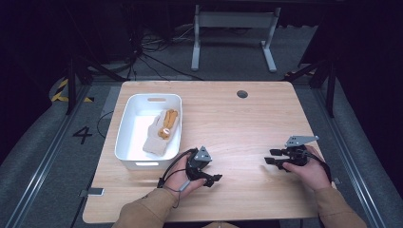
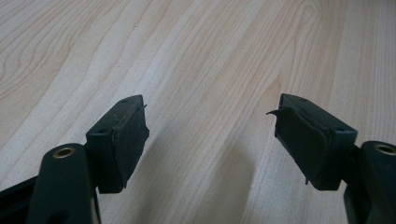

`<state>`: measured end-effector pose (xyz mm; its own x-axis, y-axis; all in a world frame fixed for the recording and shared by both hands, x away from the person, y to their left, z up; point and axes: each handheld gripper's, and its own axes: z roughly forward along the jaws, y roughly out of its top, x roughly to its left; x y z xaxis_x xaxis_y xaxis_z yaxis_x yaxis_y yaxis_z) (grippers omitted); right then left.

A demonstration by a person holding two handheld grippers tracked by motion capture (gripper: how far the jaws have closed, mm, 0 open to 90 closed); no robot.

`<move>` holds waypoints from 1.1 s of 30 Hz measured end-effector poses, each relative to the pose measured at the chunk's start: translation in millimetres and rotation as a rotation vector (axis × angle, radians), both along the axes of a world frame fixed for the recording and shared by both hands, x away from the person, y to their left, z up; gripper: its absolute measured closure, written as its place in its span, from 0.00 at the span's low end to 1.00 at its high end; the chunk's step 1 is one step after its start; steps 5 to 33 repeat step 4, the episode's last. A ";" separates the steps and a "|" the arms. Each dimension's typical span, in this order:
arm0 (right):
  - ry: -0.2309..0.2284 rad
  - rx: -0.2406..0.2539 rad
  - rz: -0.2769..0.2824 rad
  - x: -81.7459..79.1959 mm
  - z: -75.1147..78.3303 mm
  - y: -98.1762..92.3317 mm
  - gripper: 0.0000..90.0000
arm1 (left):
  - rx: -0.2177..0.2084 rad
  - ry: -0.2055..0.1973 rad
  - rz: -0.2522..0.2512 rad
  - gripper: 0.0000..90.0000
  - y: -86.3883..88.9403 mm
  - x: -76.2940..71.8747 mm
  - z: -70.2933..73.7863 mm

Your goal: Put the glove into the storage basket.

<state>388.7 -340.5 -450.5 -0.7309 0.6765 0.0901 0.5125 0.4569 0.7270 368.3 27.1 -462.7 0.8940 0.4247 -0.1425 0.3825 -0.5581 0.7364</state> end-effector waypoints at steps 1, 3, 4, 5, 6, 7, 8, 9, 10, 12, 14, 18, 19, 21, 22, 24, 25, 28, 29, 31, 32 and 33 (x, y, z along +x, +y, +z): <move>-0.002 -0.001 0.000 0.1 0.1 0.1 0.57 | 0.003 -0.001 -0.001 0.29 0.1 -0.1 0.0; -0.002 -0.002 0.000 0.3 0.1 0.4 0.57 | 0.006 -0.002 0.004 0.28 0.5 0.0 -0.1; -0.002 -0.005 0.000 0.3 0.0 0.5 0.57 | 0.010 -0.004 0.003 0.28 0.9 0.4 0.0; -0.002 -0.005 0.000 0.3 0.0 0.5 0.57 | 0.010 -0.004 0.003 0.28 0.9 0.4 0.0; -0.002 -0.005 0.000 0.3 0.0 0.5 0.57 | 0.010 -0.004 0.003 0.28 0.9 0.4 0.0; -0.002 -0.005 0.000 0.3 0.0 0.5 0.57 | 0.010 -0.004 0.003 0.28 0.9 0.4 0.0; -0.002 -0.005 0.000 0.3 0.0 0.5 0.57 | 0.010 -0.004 0.003 0.28 0.9 0.4 0.0; -0.002 -0.005 0.000 0.3 0.0 0.5 0.57 | 0.010 -0.004 0.003 0.28 0.9 0.4 0.0; -0.002 -0.005 0.000 0.3 0.0 0.5 0.57 | 0.010 -0.004 0.003 0.28 0.9 0.4 0.0; -0.002 -0.005 0.000 0.3 0.0 0.5 0.57 | 0.010 -0.004 0.003 0.28 0.9 0.4 0.0; -0.002 -0.005 0.000 0.3 0.0 0.5 0.57 | 0.010 -0.004 0.003 0.28 0.9 0.4 0.0; -0.002 -0.005 0.000 0.3 0.0 0.5 0.57 | 0.010 -0.004 0.003 0.28 0.9 0.4 0.0; -0.002 -0.005 0.000 0.3 0.0 0.5 0.57 | 0.010 -0.004 0.003 0.28 0.9 0.4 0.0; -0.002 -0.005 0.000 0.3 0.0 0.5 0.57 | 0.010 -0.004 0.003 0.28 0.9 0.4 0.0; -0.002 -0.005 0.000 0.3 0.0 0.5 0.57 | 0.010 -0.004 0.003 0.28 0.9 0.4 0.0; -0.002 -0.005 0.000 0.3 0.0 0.5 0.57 | 0.010 -0.004 0.003 0.28 0.9 0.4 0.0; -0.002 -0.005 0.000 0.3 0.0 0.5 0.57 | 0.010 -0.004 0.003 0.28 0.9 0.4 0.0; -0.002 -0.005 0.000 0.3 0.0 0.5 0.57 | 0.010 -0.004 0.003 0.28 0.9 0.4 0.0; -0.002 -0.005 0.000 0.3 0.0 0.5 0.57 | 0.010 -0.004 0.003 0.28 0.9 0.4 0.0; -0.002 -0.005 0.000 0.3 0.0 0.5 0.57 | 0.010 -0.004 0.003 0.28 0.9 0.4 0.0; -0.002 -0.005 0.000 0.3 0.0 0.5 0.57 | 0.010 -0.004 0.003 0.28 0.9 0.4 0.0; -0.002 -0.005 0.000 0.3 0.0 0.5 0.57 | 0.010 -0.004 0.003 0.28 0.9 0.4 0.0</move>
